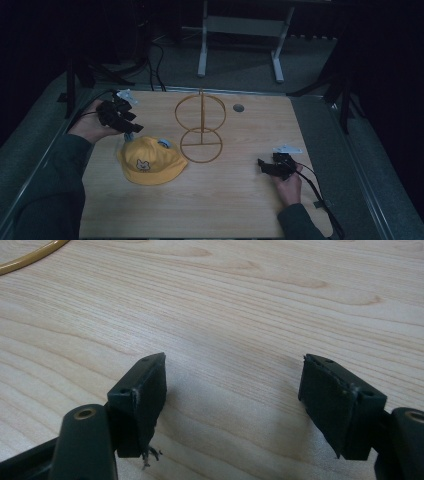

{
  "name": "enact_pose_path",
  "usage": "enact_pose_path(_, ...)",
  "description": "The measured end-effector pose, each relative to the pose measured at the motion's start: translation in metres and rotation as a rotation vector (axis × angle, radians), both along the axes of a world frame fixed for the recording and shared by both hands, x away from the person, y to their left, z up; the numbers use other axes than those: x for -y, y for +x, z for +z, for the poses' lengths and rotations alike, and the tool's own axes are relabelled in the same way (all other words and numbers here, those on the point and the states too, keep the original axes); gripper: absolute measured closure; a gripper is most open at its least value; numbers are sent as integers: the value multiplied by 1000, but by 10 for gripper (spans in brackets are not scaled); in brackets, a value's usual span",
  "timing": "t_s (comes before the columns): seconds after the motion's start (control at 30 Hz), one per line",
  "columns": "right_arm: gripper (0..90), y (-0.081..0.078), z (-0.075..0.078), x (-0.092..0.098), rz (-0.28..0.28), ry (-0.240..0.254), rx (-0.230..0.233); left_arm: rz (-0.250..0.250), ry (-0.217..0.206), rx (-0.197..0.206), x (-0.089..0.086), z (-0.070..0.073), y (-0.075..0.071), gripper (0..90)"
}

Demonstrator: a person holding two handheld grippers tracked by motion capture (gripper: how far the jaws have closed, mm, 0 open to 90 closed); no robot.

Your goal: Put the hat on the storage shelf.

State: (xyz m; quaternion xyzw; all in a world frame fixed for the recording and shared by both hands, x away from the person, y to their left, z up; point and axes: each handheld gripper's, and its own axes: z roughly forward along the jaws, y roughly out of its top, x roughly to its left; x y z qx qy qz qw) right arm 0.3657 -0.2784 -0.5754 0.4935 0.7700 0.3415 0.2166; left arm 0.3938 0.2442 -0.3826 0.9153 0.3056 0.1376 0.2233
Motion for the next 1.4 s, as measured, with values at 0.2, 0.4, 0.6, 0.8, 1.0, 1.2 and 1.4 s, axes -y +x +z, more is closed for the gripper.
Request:
enact_pose_path(0.2,270,0,0,0,0,0,0,-16,10,-16,2,0,1,463)
enact_pose_path(0.4,271,0,0,0,1,0,0,-23,15,-23,5,-2,1,457)
enact_pose_path(0.6,271,0,0,0,1,0,0,-36,21,-33,8,-3,2,455)
enact_pose_path(0.8,271,0,0,0,2,0,0,-53,30,-42,11,-4,3,453)
enact_pose_path(1.0,271,0,0,0,3,-1,1,-68,53,-57,15,-7,4,452)
enact_pose_path(1.2,270,0,0,0,3,0,0,-79,66,-70,18,-10,5,453)
enact_pose_path(1.4,269,0,0,0,4,0,0,-92,80,-93,21,-12,5,454)
